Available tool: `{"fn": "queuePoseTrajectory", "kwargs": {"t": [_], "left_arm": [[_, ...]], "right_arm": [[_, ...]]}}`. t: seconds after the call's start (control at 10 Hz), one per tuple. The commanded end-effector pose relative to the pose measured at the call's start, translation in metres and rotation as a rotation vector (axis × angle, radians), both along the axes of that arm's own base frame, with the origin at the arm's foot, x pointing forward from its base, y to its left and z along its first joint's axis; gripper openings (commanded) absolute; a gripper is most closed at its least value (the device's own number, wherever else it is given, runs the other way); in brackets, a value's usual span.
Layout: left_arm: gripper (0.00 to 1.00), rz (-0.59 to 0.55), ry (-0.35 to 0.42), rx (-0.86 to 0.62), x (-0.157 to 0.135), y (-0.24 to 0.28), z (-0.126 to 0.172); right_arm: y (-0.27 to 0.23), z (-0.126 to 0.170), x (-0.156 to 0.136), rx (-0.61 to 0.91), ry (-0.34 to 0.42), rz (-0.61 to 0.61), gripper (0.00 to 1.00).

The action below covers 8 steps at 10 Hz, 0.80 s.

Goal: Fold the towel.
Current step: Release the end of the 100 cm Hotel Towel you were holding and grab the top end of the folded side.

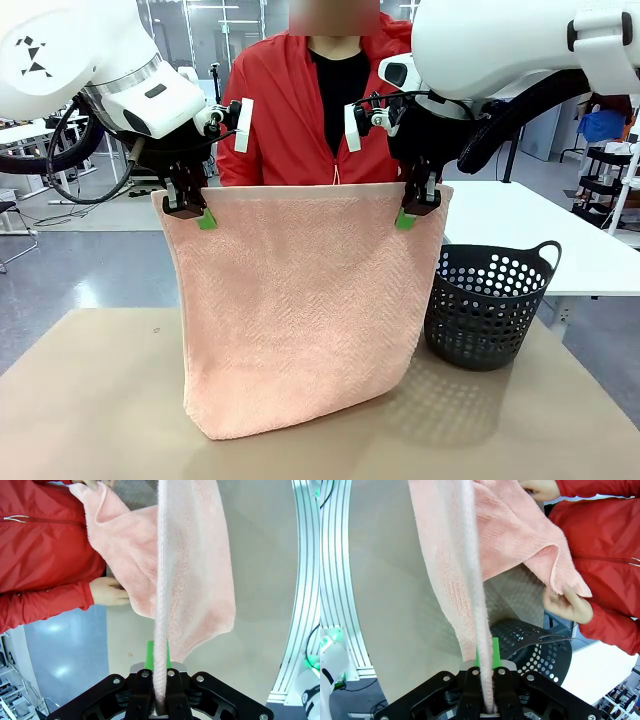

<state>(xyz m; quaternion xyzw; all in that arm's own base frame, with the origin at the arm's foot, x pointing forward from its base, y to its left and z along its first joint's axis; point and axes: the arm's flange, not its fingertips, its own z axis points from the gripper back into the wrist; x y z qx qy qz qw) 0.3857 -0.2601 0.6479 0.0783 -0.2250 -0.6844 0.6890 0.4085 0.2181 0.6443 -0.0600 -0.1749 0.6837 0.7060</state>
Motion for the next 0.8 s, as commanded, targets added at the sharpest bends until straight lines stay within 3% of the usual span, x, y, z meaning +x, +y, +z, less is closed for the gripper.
{"fn": "queuePoseTrajectory", "kwargs": {"t": [0.0, 0.7], "left_arm": [[0.00, 0.000, -0.003, 0.000, -0.0003, 0.0008, 0.0010], [0.00, 0.000, -0.003, 0.000, -0.0003, 0.0008, 0.0010]], "right_arm": [[-0.0004, 0.0017, -0.0015, -0.003, -0.003, 0.001, 0.00], [-0.0004, 0.0017, -0.0015, -0.003, -0.003, 0.001, 0.00]]}}
